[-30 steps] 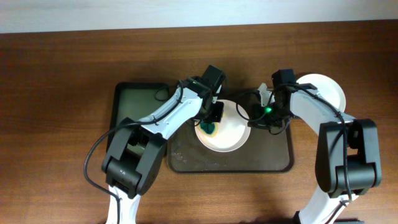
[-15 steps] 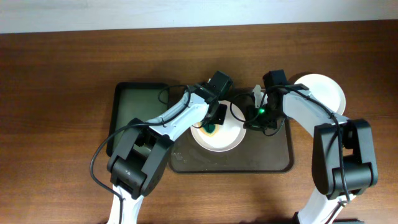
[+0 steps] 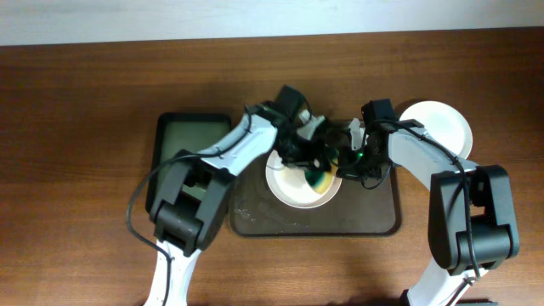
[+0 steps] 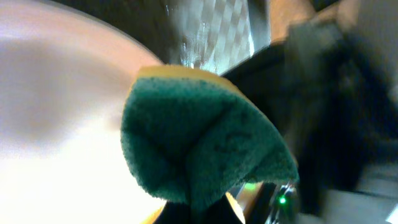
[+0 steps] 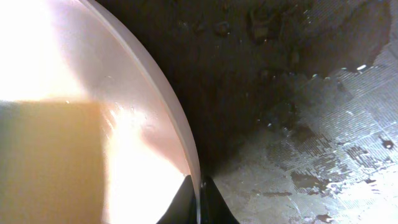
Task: Clean dirty plates on tray and stack at the side
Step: 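Scrub the second white plate with the sponge while the right gripper holds it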
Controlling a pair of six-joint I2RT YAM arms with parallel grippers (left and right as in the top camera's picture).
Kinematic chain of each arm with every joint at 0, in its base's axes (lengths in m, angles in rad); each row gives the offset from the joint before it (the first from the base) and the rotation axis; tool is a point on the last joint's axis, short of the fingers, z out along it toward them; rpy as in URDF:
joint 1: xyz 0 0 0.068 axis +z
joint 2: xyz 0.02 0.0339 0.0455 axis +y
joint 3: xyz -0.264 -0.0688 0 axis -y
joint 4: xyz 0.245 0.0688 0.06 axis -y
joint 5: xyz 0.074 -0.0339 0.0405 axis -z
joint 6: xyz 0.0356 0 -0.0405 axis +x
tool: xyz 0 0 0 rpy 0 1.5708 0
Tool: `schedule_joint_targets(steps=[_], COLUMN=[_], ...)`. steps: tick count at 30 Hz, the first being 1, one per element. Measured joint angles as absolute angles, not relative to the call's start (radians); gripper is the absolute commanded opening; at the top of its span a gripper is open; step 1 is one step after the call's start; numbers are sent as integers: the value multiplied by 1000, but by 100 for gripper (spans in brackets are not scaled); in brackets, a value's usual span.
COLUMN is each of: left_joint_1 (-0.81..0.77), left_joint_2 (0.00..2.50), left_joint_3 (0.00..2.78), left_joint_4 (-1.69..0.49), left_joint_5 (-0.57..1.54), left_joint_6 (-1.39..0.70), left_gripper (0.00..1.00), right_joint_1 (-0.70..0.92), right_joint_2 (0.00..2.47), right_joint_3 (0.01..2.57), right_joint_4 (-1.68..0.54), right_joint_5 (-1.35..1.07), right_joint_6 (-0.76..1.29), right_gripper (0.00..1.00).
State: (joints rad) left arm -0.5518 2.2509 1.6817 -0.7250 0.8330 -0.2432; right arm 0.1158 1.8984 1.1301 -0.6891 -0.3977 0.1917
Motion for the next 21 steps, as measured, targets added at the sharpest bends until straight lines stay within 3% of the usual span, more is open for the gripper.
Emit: schedule_joint_targets(steps=[9,21], left_joint_1=[-416,-591], left_joint_2=[2041,2075], left_joint_3=[1803,1689], left_joint_4=[-952,-837], left_joint_5=[402,89], left_joint_6=[-239,-342], left_gripper=[0,0], right_joint_1=[116,116], right_joint_2=[1898,1898], right_joint_3=[1127,1122], right_joint_4=[-683,-674], right_joint_5=[-398,-402], right_joint_6=[199,200], right_gripper=[5,5])
